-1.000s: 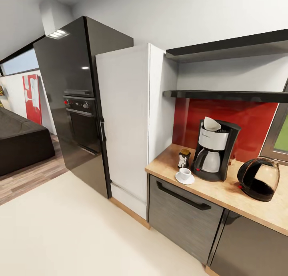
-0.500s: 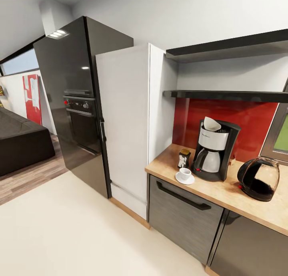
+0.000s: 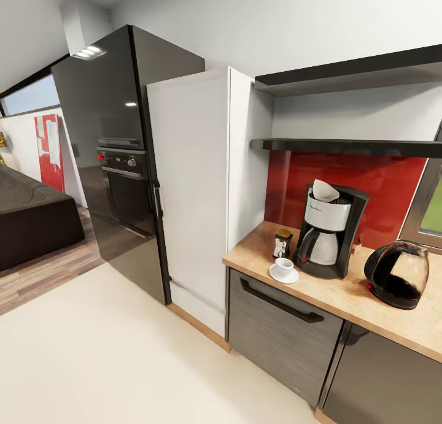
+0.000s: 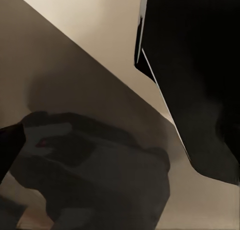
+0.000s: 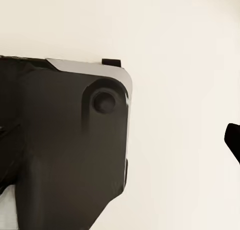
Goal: Set up a coffee station on the kitchen countertop: keep the coffee maker on the countertop, move the bottle of coffee from the kitchen shelf to the counter next to the coffee maker, place a paper coffee filter on top of the coffee maker, put the saucer next to the coffee maker with the coffee cup on the saucer, and place the electric kettle next to the coffee maker.
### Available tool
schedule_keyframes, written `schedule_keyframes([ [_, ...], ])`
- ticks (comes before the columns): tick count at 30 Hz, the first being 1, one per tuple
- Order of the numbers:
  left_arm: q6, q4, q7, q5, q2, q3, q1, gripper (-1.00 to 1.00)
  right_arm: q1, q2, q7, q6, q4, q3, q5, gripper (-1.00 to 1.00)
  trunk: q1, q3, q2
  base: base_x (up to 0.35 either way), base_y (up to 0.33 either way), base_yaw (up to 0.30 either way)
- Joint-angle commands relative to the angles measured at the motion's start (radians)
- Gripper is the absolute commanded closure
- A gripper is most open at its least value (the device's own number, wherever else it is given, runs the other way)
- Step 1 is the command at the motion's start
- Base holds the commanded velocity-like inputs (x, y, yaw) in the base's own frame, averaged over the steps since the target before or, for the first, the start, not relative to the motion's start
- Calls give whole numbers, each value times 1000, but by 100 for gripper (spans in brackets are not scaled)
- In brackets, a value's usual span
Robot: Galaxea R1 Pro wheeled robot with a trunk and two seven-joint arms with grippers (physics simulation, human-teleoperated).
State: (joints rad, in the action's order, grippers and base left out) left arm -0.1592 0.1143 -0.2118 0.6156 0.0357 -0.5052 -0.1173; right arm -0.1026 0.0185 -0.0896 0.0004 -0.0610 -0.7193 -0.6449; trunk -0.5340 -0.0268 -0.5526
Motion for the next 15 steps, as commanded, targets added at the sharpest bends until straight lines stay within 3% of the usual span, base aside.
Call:
schedule_keyframes([
  [1, 7, 7, -8, 8, 1, -8, -1, -100, 0, 0, -4, -13, -16, -8, -10, -100, 0, -2, -2, 0, 0, 0],
  [6, 117, 13, -7, 9, -2, -7, -1, -100, 0, -1, -4, -44, -43, -7, -9, -100, 0, -2, -2, 0, 0, 0],
  [11, 304, 15, -7, 8, -3, -7, -1, -100, 0, -2, -4, -50, -46, -8, -7, -100, 0, -2, -2, 0, 0, 0],
  [15, 375, 15, -7, 7, -1, -7, -1, -100, 0, -2, -4, -51, -48, -8, -8, -100, 0, -2, -2, 0, 0, 0],
])
